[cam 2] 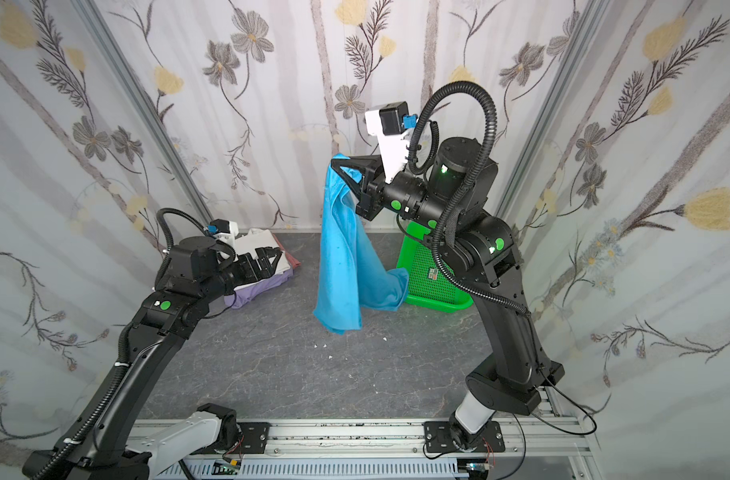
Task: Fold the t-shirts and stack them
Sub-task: 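Grasp the turquoise shirt with the right gripper and lift it out of the basket, then lower the turquoise shirt onto the table with the right gripper and release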
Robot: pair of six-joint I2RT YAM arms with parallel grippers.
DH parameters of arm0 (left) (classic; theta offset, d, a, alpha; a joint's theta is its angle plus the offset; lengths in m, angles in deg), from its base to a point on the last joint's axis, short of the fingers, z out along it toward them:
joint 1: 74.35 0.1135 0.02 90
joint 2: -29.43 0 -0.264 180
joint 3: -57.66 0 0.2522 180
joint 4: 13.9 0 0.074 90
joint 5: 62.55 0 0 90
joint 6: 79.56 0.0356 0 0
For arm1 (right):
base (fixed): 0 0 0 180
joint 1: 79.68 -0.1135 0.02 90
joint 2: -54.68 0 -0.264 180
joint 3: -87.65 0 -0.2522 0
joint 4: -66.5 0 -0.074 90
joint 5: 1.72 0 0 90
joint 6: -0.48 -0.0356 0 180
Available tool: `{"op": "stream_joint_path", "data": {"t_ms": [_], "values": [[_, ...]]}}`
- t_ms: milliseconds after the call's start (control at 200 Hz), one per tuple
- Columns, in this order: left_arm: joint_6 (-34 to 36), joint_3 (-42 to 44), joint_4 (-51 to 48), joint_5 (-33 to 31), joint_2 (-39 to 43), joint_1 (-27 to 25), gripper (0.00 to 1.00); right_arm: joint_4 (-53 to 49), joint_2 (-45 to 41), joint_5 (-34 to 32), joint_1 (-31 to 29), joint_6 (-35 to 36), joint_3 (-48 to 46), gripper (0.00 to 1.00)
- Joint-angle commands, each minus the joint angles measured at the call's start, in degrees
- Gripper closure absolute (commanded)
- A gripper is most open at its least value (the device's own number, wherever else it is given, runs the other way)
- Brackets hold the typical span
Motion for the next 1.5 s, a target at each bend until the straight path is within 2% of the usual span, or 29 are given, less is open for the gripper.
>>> {"op": "stream_joint_path", "data": {"t_ms": [0, 100, 225, 240, 280, 295, 300, 310, 315, 380, 415, 460, 535, 665, 774, 894, 1024, 1209, 1304, 1399, 1494], "values": [[0.0, -0.5, -3.2, 0.3, -0.1, 0.8, 0.00, 3.3, -4.1, -2.3, -0.4, -0.5, -10.2, 1.00], [-0.1, -0.3, -3.8, -0.5, 0.1, 1.1, 0.00, 7.9, -11.0, -8.3, 0.6, -1.6, -29.2, 1.00], [0.9, -0.3, -4.6, -2.2, -0.8, 1.2, 0.00, 16.1, -16.3, -8.3, 3.9, -6.8, -49.3, 1.00], [0.9, -0.3, -4.7, -2.5, -0.8, 1.2, 0.00, 16.6, -16.5, -8.8, 4.1, -7.3, -51.2, 0.97], [1.1, -0.2, -4.8, -2.6, -1.1, 1.3, 0.00, 17.7, -16.4, -9.0, 4.5, -7.7, -55.1, 0.82], [1.1, -0.2, -4.7, -2.5, -1.1, 1.3, 0.00, 18.0, -16.2, -9.1, 4.6, -7.7, -56.3, 0.71], [1.1, -0.2, -4.7, -2.5, -1.2, 1.3, 0.00, 18.0, -16.2, -9.1, 4.6, -7.7, -56.3, 0.71], [1.2, -0.2, -4.7, -2.4, -1.2, 1.3, 0.00, 18.2, -15.9, -9.2, 4.7, -7.6, -57.5, 0.60], [1.2, -0.1, -4.6, -2.4, -1.2, 1.3, 0.00, 18.2, -15.9, -9.2, 4.7, -7.6, -57.5, 0.60], [0.9, 0.5, -4.1, -1.9, -1.5, 1.3, 0.00, 19.3, -13.8, -9.3, 5.1, -7.7, -61.7, 0.23], [0.6, 1.0, -3.8, -1.7, -1.7, 1.2, 0.00, 19.6, -11.7, -9.1, 5.5, -8.0, -62.9, 0.10], [0.1, 1.8, -3.3, -1.5, -2.2, 1.3, 0.00, 18.9, -7.2, -9.5, 5.9, -8.8, -62.9, 0.01], [-0.8, 3.6, -2.4, -1.4, -3.1, 1.3, 0.00, 17.0, -0.3, -10.5, 6.1, -9.8, -60.9, 0.00], [-3.8, 6.6, -3.2, -2.3, -5.0, 1.4, 0.00, 14.2, 11.1, -16.4, 6.3, -12.6, -56.3, 0.00], [-8.1, 11.8, -0.4, 0.7, -4.8, 1.2, 0.00, 12.5, 17.5, -24.4, 6.5, -14.9, -53.9, 0.00], [-11.3, 16.5, 2.8, 2.3, -4.8, 0.2, 0.00, 12.7, 20.8, -28.0, 7.8, -17.4, -55.1, 0.00], [-11.3, 18.1, 2.3, 0.0, -6.2, -3.1, 0.00, 14.9, 19.6, -30.8, 10.4, -19.2, -61.6, 0.00], [-11.2, 20.5, 0.7, -1.7, -8.1, -5.8, 0.00, 21.2, 10.0, -33.3, 17.1, -20.9, -78.2, 0.00], [-11.2, 21.9, 1.1, -1.7, -9.0, -6.3, 0.00, 24.8, 5.6, -31.5, 21.7, -19.9, -84.7, 0.00], [-11.1, 21.7, 1.0, -1.6, -10.1, -6.4, 0.00, 23.9, 4.2, -33.3, 23.9, -17.7, -84.6, 0.00], [-10.9, 21.1, 1.3, -1.8, -10.3, -6.4, 0.00, 21.3, 5.5, -31.8, 25.5, -15.7, -81.5, 0.00]]}}
